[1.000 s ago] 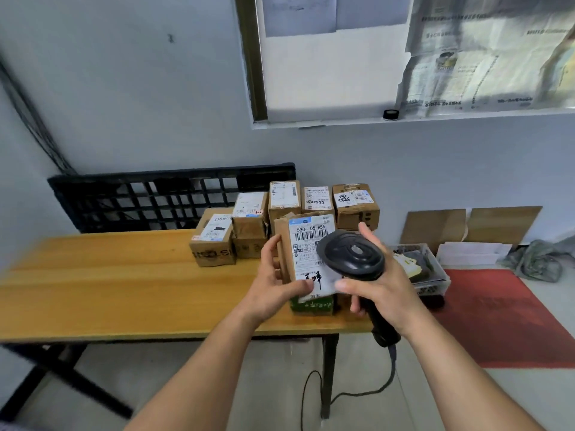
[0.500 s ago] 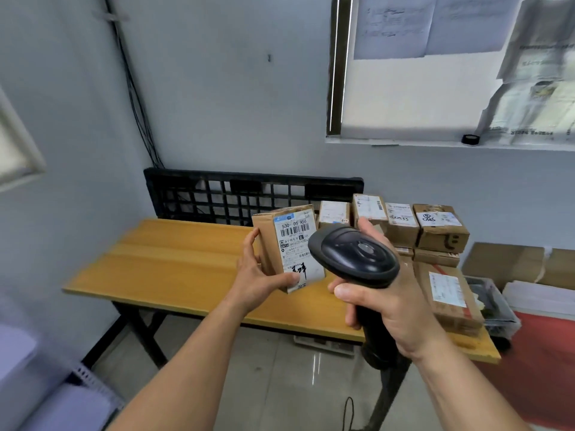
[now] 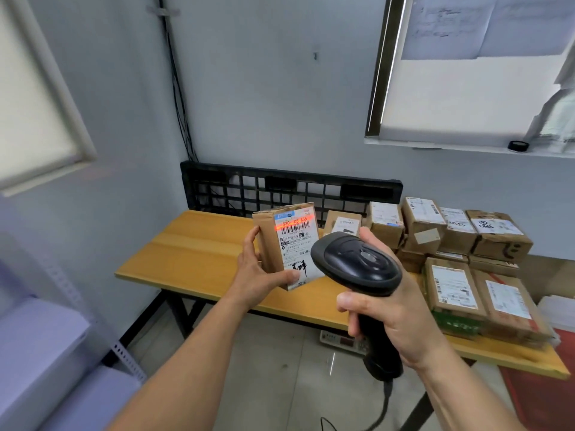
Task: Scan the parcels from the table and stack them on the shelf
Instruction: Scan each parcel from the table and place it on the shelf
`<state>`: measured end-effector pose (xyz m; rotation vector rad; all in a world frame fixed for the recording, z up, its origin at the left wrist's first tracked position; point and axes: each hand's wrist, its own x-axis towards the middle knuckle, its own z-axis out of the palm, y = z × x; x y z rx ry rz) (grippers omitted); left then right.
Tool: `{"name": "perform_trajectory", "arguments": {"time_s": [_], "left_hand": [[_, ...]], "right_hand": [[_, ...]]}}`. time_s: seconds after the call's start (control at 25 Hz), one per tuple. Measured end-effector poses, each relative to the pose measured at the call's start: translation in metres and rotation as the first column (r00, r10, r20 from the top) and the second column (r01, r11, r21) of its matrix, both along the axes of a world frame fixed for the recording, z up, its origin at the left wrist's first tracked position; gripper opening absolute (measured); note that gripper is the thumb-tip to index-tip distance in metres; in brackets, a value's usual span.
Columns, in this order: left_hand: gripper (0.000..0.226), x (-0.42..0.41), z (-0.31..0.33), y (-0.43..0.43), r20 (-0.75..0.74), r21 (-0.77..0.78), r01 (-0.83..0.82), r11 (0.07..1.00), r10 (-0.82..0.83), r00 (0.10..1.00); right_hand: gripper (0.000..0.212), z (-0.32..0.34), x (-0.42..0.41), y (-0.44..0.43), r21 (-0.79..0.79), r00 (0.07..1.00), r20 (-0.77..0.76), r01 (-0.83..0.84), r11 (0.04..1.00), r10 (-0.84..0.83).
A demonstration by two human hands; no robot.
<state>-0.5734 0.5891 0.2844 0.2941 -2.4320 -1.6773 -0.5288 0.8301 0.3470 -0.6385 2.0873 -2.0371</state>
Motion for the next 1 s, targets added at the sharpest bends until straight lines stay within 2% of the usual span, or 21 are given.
{"name": "perform_trajectory", "arguments": {"time_s": [0.36, 0.56, 0.8, 1.0], "left_hand": [[0.122, 0.024, 0.004, -0.027, -0.011, 0.031, -0.138, 0.99, 0.139, 0.99], [0.113, 0.056, 0.016, -0.038, -0.078, 0.024, -0.223, 0.974, 0.225, 0.971], [0.104, 0.124, 0.029, -0.076, -0.137, 0.078, -0.434, 0.898, 0.441, 0.887], [0.101, 0.178, 0.041, -0.121, -0.167, 0.074, -0.536, 0.841, 0.541, 0.825]], "right_hand": [[0.108, 0.001, -0.005, -0.026, -0.033, 0.989, 0.044, -0.137, 0.99, 0.138], [0.11, 0.0, -0.01, -0.039, -0.017, 0.978, -0.062, -0.201, 0.98, 0.199], [0.109, 0.006, 0.001, -0.087, -0.023, 0.919, -0.126, -0.379, 0.925, 0.374], [0.108, 0.02, 0.022, -0.145, -0.007, 0.868, -0.162, -0.476, 0.879, 0.469]]}}
